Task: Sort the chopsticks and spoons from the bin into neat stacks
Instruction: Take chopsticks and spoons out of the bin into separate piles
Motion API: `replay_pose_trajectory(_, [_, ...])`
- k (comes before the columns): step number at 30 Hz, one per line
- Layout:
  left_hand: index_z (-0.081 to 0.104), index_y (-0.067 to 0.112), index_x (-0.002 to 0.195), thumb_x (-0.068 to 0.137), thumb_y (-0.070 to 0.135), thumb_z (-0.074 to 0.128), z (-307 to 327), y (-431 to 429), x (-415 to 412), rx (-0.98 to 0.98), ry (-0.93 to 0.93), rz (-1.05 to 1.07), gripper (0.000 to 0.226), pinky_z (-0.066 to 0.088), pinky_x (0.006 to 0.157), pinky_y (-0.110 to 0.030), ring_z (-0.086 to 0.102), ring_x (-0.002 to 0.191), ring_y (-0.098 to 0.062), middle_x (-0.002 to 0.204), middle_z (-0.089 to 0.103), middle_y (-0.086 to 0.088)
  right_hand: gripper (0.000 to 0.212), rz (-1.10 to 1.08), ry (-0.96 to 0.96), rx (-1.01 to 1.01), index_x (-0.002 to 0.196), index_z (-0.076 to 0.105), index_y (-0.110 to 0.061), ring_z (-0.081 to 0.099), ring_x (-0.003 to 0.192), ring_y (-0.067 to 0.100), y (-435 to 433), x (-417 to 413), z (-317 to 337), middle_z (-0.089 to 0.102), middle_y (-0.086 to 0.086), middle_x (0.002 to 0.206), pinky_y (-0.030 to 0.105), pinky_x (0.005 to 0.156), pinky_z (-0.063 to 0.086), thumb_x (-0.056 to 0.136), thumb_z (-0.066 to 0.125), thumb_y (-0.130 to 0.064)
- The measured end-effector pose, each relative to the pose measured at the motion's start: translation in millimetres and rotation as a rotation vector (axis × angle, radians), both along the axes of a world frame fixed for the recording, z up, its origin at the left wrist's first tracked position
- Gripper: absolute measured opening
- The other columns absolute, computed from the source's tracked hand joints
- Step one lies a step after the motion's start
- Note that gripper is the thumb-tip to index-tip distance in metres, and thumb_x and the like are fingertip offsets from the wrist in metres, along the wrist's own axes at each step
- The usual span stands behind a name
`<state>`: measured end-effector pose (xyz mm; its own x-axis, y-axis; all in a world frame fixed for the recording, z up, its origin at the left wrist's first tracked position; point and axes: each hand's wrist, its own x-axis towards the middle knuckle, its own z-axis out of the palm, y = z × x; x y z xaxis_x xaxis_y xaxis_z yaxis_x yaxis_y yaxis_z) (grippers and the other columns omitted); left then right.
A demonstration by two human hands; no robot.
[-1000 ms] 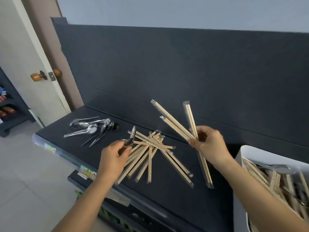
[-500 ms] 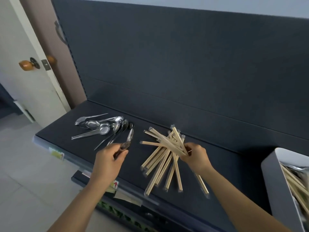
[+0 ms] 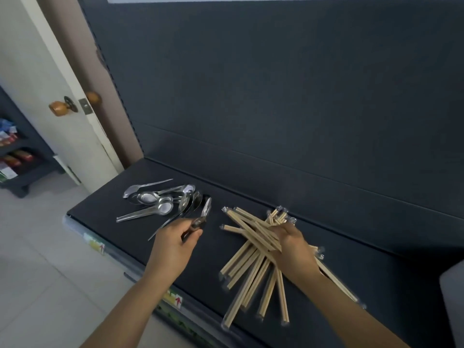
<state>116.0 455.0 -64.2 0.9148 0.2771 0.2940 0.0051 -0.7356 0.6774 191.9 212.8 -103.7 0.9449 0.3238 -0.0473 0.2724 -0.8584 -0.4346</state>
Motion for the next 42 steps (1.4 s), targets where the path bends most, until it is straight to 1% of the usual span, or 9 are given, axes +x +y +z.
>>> replay_pose_trajectory(8, [0.070,0.010,0.085,0.083,0.006,0.068,-12.1,27.0,24.1,0.100,0.034,-0.023,0.005,0.044,0.061,-0.015,0.058,0.066,-0.008,0.074,0.062,0.007,0.046,0.063,-0.071,0.146,0.130,0.053,-0.014,0.048,0.118,0.017,32.0,30.4,16.2,0.049,0.001,0.128,0.018,0.097,0.033,0.085,0.063,-0.011])
replay_pose_trajectory(14, [0.070,0.012,0.090,0.084,0.006,0.065,-17.1,79.2,45.5,0.193,0.033,-0.075,0.010,0.047,0.065,-0.027,0.058,0.072,-0.011,0.079,0.063,0.006,0.043,0.041,-0.075,0.152,0.127,0.056,-0.016,0.051,0.116,0.018,74.3,41.7,17.2,0.052,0.000,0.125,0.025,0.098,0.040,0.085,0.065,-0.012])
replay_pose_trajectory(19, [0.071,0.013,0.093,0.084,0.003,0.063,-19.9,121.1,80.3,0.177,-0.006,-0.166,0.015,0.039,0.067,-0.017,0.057,0.076,-0.009,0.081,0.061,0.010,0.041,-0.080,-0.064,0.100,0.125,0.058,-0.016,0.054,0.114,0.020,105.0,47.9,20.3,0.054,0.001,0.123,0.029,0.095,0.043,0.085,0.066,-0.015])
replay_pose_trajectory(22, [0.071,0.014,0.104,0.086,0.004,0.060,-27.5,143.0,101.0,0.192,-0.007,-0.274,0.023,0.046,0.074,-0.023,0.060,0.085,-0.013,0.093,0.067,0.005,0.038,-0.147,-0.061,0.089,0.124,0.059,-0.015,0.055,0.114,0.020,122.7,48.2,22.9,0.054,0.001,0.122,0.028,0.094,0.043,0.086,0.065,-0.015])
replay_pose_trajectory(26, [0.068,0.016,0.113,0.078,-0.003,0.065,-40.7,164.9,127.9,0.328,0.046,-0.350,0.040,0.054,0.073,-0.038,0.062,0.089,-0.021,0.098,0.068,-0.002,0.036,-0.231,-0.064,0.065,0.122,0.061,-0.013,0.056,0.112,0.020,138.7,41.1,20.1,0.057,0.002,0.118,0.021,0.091,0.039,0.086,0.066,-0.016])
replay_pose_trajectory(30, [0.068,0.014,0.112,0.080,-0.003,0.062,-49.9,184.4,158.4,0.391,0.090,-0.309,0.038,0.054,0.070,-0.037,0.061,0.086,-0.021,0.094,0.067,-0.003,0.038,-0.299,-0.025,0.031,0.123,0.061,-0.015,0.056,0.111,0.020,143.2,30.9,17.3,0.056,0.001,0.117,0.019,0.090,0.038,0.086,0.065,-0.013])
replay_pose_trajectory(35, [0.061,0.021,0.122,0.087,0.007,0.056,-58.6,198.7,185.3,0.456,0.229,-0.340,0.038,0.049,0.080,-0.028,0.056,0.101,-0.017,0.109,0.064,0.001,0.038,-0.363,-0.023,0.002,0.123,0.061,-0.017,0.056,0.110,0.022,144.5,24.4,20.7,0.056,0.000,0.115,0.023,0.089,0.041,0.085,0.065,-0.012])
replay_pose_trajectory(38, [0.062,0.020,0.121,0.090,0.012,0.055,-67.1,201.0,192.7,0.542,0.322,-0.403,0.032,0.048,0.087,-0.032,0.054,0.110,-0.019,0.116,0.061,0.000,0.037,-0.382,-0.022,-0.001,0.122,0.061,-0.016,0.056,0.110,0.021,149.9,24.1,23.8,0.055,-0.001,0.113,0.023,0.088,0.040,0.086,0.065,-0.012])
replay_pose_trajectory(42, [0.065,0.018,0.113,0.092,0.013,0.053,-75.2,202.0,199.5,0.573,0.391,-0.439,0.025,0.048,0.086,-0.034,0.056,0.105,-0.021,0.111,0.061,-0.002,0.036,-0.397,-0.021,0.007,0.120,0.063,-0.016,0.057,0.107,0.022,156.2,22.7,27.9,0.056,0.000,0.110,0.026,0.088,0.042,0.084,0.066,-0.009])
